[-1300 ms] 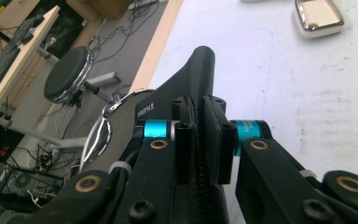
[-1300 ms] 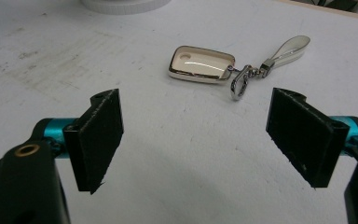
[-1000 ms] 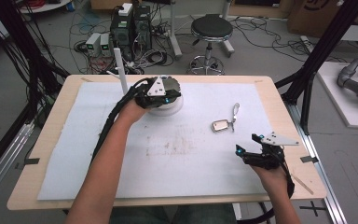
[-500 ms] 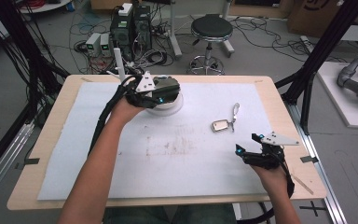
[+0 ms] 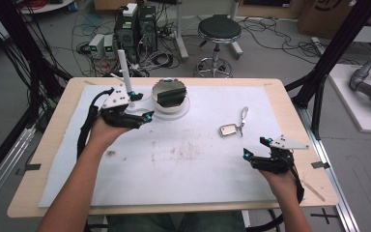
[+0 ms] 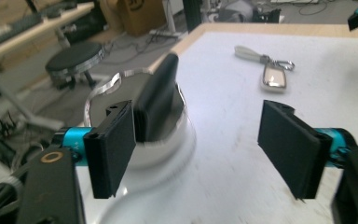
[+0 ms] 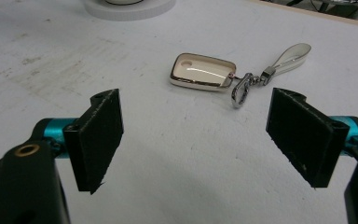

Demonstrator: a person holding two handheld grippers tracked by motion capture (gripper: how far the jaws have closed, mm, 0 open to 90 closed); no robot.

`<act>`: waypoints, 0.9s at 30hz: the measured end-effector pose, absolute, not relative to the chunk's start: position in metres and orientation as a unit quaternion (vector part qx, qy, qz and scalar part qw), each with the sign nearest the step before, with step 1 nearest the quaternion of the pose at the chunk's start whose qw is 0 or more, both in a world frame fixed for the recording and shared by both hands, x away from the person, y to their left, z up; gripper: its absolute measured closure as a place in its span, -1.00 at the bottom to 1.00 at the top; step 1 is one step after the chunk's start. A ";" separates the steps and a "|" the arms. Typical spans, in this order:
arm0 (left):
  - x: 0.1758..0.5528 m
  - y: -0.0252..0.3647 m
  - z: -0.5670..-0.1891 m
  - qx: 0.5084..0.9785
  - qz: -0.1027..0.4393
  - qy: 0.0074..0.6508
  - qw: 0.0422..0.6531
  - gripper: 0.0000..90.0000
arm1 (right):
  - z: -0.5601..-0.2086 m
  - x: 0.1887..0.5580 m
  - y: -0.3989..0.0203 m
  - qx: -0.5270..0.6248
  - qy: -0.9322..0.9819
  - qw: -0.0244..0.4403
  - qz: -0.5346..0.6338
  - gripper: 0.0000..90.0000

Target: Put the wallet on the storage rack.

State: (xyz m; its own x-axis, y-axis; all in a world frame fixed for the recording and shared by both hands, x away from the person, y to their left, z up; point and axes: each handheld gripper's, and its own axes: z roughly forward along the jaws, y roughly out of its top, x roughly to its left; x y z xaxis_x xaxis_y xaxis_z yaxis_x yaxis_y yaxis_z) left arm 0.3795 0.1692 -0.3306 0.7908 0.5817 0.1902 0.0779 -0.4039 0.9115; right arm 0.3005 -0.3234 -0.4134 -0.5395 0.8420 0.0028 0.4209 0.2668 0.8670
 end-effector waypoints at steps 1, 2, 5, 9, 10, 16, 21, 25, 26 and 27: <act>0.375 0.172 -0.333 0.800 0.246 0.211 0.505 -0.46 | -0.413 0.301 -0.324 0.417 0.759 0.239 0.439 -0.58; 0.368 0.177 -0.339 0.795 0.242 0.219 0.512 -0.48 | -0.414 0.302 -0.324 0.417 0.759 0.239 0.439 -0.58; 0.351 0.187 -0.352 0.798 0.239 0.229 0.504 -0.51 | -0.414 0.304 -0.326 0.417 0.757 0.242 0.440 -0.58; 0.335 0.198 -0.369 0.797 0.219 0.245 0.507 -0.53 | -0.414 0.306 -0.326 0.421 0.755 0.241 0.441 -0.58; 0.333 0.199 -0.370 0.797 0.211 0.251 0.507 -0.54 | -0.414 0.307 -0.326 0.418 0.757 0.243 0.441 -0.58; 0.325 0.202 -0.379 0.803 0.206 0.246 0.503 -0.55 | -0.414 0.306 -0.324 0.416 0.757 0.242 0.443 -0.58; 0.327 0.204 -0.380 0.800 0.211 0.248 0.504 -0.55 | -0.414 0.307 -0.323 0.415 0.758 0.242 0.441 -0.58; 0.324 0.207 -0.382 0.793 0.216 0.252 0.510 -0.55 | -0.416 0.308 -0.323 0.414 0.759 0.242 0.440 -0.58; 0.323 0.209 -0.382 0.791 0.219 0.253 0.513 -0.55 | -0.416 0.307 -0.323 0.413 0.760 0.242 0.439 -0.58; 0.322 0.211 -0.382 0.791 0.223 0.251 0.511 -0.55 | -0.415 0.307 -0.323 0.413 0.760 0.242 0.440 -0.58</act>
State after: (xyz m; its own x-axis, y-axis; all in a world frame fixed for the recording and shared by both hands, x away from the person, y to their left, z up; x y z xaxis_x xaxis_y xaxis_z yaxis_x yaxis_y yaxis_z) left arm 0.3218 0.2108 -0.3825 0.7745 0.6253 0.0955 0.1695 -0.3506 0.9211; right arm 0.3069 -0.3235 -0.4153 -0.5418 0.8405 -0.0047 0.4145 0.2721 0.8684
